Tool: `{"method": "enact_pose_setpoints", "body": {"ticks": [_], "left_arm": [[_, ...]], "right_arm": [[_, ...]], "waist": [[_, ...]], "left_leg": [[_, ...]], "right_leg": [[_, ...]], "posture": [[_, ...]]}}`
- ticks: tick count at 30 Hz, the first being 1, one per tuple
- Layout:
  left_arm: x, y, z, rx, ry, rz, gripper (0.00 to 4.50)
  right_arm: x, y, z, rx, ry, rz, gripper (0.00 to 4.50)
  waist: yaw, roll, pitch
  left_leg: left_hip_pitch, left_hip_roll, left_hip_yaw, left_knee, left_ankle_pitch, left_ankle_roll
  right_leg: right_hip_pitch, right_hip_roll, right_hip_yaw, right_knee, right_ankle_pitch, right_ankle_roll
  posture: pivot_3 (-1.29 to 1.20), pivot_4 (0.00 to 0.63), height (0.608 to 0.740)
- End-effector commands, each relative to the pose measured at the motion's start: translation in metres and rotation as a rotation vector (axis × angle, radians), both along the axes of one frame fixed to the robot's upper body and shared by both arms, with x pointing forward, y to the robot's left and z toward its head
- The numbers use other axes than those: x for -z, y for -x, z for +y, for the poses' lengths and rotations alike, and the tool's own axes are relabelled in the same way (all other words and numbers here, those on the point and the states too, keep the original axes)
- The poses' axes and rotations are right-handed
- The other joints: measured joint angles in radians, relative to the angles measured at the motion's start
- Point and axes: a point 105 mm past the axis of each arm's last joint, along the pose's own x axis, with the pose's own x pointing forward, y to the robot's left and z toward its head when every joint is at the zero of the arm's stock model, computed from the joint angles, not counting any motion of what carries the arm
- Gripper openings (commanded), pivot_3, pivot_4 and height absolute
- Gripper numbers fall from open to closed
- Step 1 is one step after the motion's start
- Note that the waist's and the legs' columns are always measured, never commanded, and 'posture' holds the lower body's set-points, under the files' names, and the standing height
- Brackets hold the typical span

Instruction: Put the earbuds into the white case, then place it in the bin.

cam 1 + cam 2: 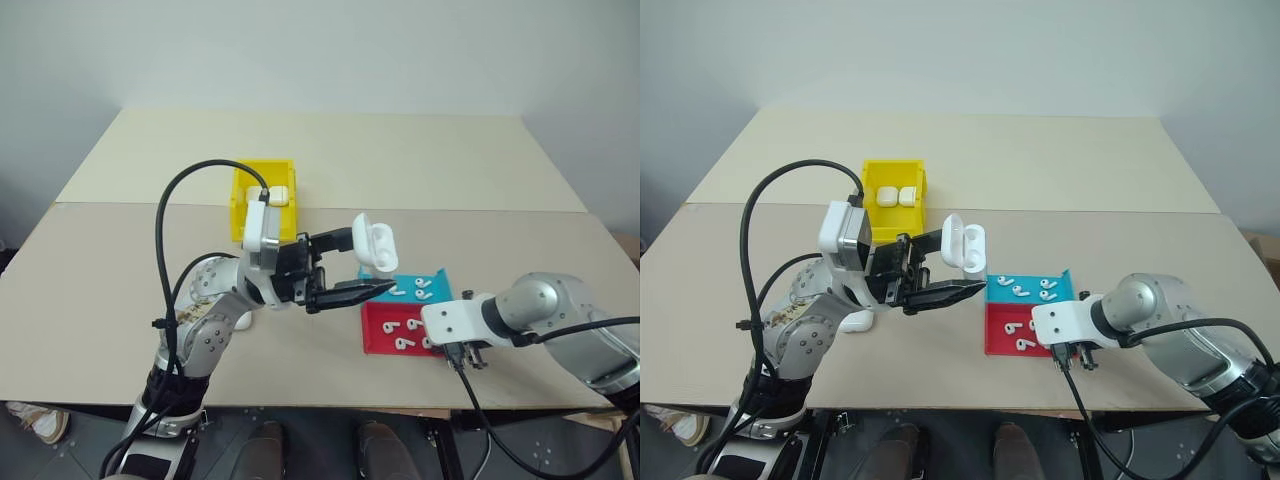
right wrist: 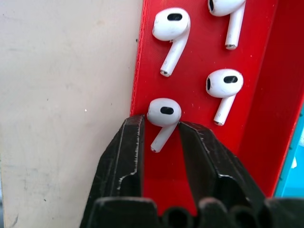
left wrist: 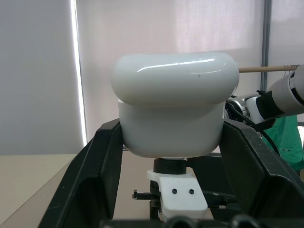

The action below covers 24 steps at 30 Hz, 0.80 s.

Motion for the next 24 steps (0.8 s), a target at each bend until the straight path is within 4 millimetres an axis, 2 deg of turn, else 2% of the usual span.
{"method": "enact_pose_setpoints", "body": {"ticks": [1, 22, 24], "left_arm": [[-0.0085, 0.0071, 0.0018, 0.009, 0.023, -0.031, 2.76], [-0.0055, 0.0090, 0.0006, -0.004, 0.017, -0.020, 2.76], [-0.0056, 0.0092, 0.0009, -0.003, 0.016, -0.020, 2.76]], "right_arm": [[-0.0086, -0.0014, 0.0023, -0.014, -0.020, -0.036, 1.68], [-0.0033, -0.0017, 0.0023, 0.002, -0.030, -0.022, 1.68], [-0.0021, -0.0016, 0.0021, 0.003, -0.029, -0.019, 1.31]], "waist": [[0.000, 0.000, 0.000], [0.000, 0.000, 0.000], [0.000, 0.000, 0.000]], "left_leg": [[0.000, 0.000, 0.000, 0.000, 0.000, 0.000], [0.000, 0.000, 0.000, 0.000, 0.000, 0.000], [0.000, 0.000, 0.000, 0.000, 0.000, 0.000]], "right_leg": [[0.000, 0.000, 0.000, 0.000, 0.000, 0.000], [0.000, 0.000, 0.000, 0.000, 0.000, 0.000], [0.001, 0.000, 0.000, 0.000, 0.000, 0.000]], "posture": [[0.00, 0.150, 0.740], [0.00, 0.150, 0.740], [0.00, 0.150, 0.740]]}}
